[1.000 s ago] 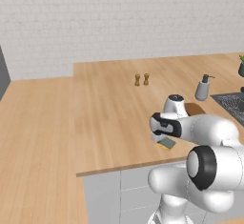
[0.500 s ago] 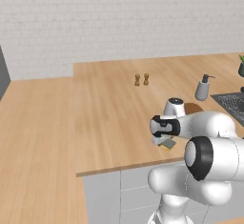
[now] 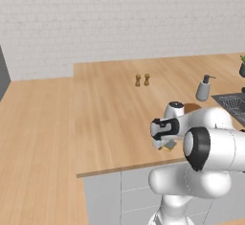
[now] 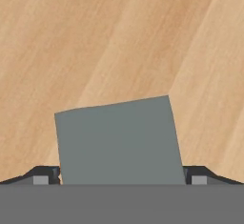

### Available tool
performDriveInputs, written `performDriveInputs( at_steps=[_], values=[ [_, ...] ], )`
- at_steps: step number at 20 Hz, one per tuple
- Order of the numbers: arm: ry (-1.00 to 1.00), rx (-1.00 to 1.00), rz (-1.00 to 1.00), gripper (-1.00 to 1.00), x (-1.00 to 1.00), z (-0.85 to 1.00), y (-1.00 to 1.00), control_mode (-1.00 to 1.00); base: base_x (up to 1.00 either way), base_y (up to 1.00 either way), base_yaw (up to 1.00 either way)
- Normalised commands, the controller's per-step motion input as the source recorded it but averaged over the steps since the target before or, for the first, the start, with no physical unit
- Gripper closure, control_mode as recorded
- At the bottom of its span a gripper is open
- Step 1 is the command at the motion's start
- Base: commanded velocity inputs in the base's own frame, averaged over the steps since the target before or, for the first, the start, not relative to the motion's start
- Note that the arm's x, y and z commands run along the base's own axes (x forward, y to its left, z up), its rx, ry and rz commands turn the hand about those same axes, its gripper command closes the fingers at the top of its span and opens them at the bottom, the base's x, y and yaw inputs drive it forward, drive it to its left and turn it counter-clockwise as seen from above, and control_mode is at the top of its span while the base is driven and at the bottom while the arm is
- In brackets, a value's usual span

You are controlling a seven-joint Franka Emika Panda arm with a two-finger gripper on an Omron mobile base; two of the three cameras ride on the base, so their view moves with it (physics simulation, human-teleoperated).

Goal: Pick up the sponge from the counter and clean the cutting board by briefly scrubbing or pressing down on the cutting board. Once finished, release the sponge.

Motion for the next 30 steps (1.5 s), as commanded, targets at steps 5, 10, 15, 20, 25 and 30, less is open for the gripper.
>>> performDriveInputs(
  at_steps=[5,10,15,20,25,30],
  values=[
    [-0.01,0.00,0.01,1.00,-0.02,-0.12,0.00,-1.00,0.00,0.00,0.00],
    [-0.05,0.00,0.00,1.00,-0.12,0.05,0.00,-1.00,0.00,0.00,0.00],
    [0.00,0.04,0.00,1.00,0.00,0.51,-0.32,-1.00,0.00,0.00,0.00],
    [0.00,0.03,0.00,1.00,0.15,0.39,-0.66,-1.00,0.00,0.00,0.00],
    [0.03,0.00,-0.04,1.00,0.32,0.20,-0.57,-1.00,0.00,0.00,0.00],
    [0.04,0.00,-0.07,1.00,0.34,0.00,-0.54,-1.00,0.00,0.00,0.00]
  ],
)
